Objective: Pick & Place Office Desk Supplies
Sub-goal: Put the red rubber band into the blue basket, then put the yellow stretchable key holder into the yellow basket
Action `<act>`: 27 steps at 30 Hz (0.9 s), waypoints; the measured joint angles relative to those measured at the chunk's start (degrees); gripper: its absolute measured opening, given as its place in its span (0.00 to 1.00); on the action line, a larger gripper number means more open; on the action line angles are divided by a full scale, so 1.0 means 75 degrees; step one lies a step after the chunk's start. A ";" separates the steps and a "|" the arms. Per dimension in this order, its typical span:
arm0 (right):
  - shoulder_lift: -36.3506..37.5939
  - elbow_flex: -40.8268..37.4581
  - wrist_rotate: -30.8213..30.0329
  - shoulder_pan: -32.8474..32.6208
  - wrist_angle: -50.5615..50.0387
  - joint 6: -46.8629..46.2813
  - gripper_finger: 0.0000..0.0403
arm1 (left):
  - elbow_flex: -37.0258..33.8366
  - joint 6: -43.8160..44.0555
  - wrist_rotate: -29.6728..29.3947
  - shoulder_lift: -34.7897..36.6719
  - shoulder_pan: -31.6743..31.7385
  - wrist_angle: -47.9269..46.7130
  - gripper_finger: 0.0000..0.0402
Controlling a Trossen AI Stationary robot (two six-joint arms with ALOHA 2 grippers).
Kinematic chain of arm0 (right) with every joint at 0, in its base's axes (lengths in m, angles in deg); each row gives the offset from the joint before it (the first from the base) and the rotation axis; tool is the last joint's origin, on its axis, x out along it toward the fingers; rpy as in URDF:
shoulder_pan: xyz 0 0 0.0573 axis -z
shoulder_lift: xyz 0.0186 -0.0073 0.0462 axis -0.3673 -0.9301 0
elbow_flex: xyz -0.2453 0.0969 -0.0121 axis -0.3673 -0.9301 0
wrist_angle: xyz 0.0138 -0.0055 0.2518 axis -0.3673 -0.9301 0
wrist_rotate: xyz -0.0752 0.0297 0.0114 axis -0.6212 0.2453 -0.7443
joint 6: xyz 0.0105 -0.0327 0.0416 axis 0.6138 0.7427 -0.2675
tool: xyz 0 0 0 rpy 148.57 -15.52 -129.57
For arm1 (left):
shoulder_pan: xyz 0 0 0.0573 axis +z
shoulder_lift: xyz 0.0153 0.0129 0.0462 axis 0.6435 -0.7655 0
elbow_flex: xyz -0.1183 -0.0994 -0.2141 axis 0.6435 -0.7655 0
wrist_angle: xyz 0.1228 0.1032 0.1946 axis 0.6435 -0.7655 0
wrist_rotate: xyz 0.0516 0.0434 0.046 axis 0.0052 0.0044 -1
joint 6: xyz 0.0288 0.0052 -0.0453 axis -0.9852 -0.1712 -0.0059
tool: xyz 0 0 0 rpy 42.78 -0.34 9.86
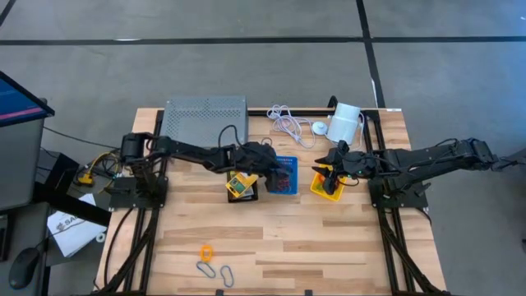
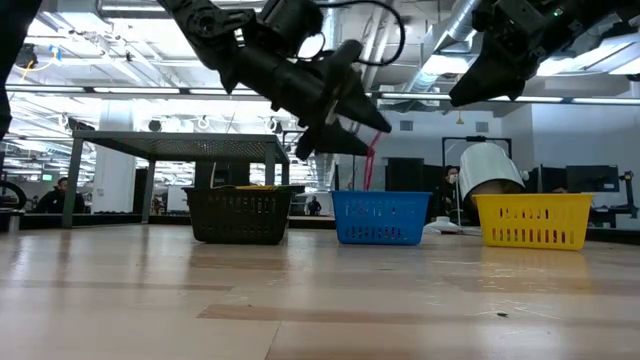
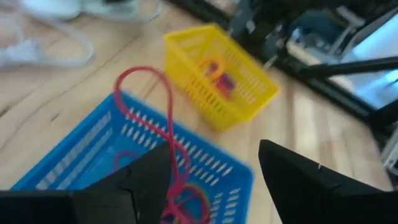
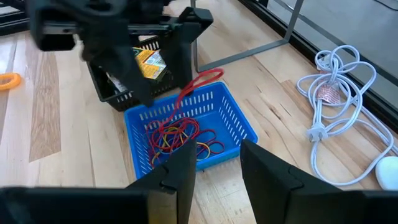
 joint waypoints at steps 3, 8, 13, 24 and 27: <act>0.0000 0.0000 0.0003 -0.0009 -0.0036 0.0000 0.30 | 0.0002 -0.0044 0.0121 0.0000 0.0023 -0.0626 0.58; 0.0000 0.0000 0.0003 -0.0009 -0.0108 0.0000 0.30 | 0.0037 -0.1509 0.0045 0.0000 -0.0185 -0.0707 0.59; 0.0000 0.0000 0.0003 -0.0009 -0.0108 -0.0010 0.30 | 0.0418 -0.3493 -0.0786 0.0000 -0.0559 -0.1499 0.57; 0.0002 0.0000 0.0009 -0.0009 -0.0111 -0.0201 0.30 | 0.0708 -0.5214 -0.2221 0.0000 -0.0935 -0.2412 0.55; 0.0003 0.0000 0.0009 -0.0009 -0.0114 -0.0201 0.30 | 0.0727 -0.4637 -0.2160 0.0043 -0.0908 -0.2416 0.55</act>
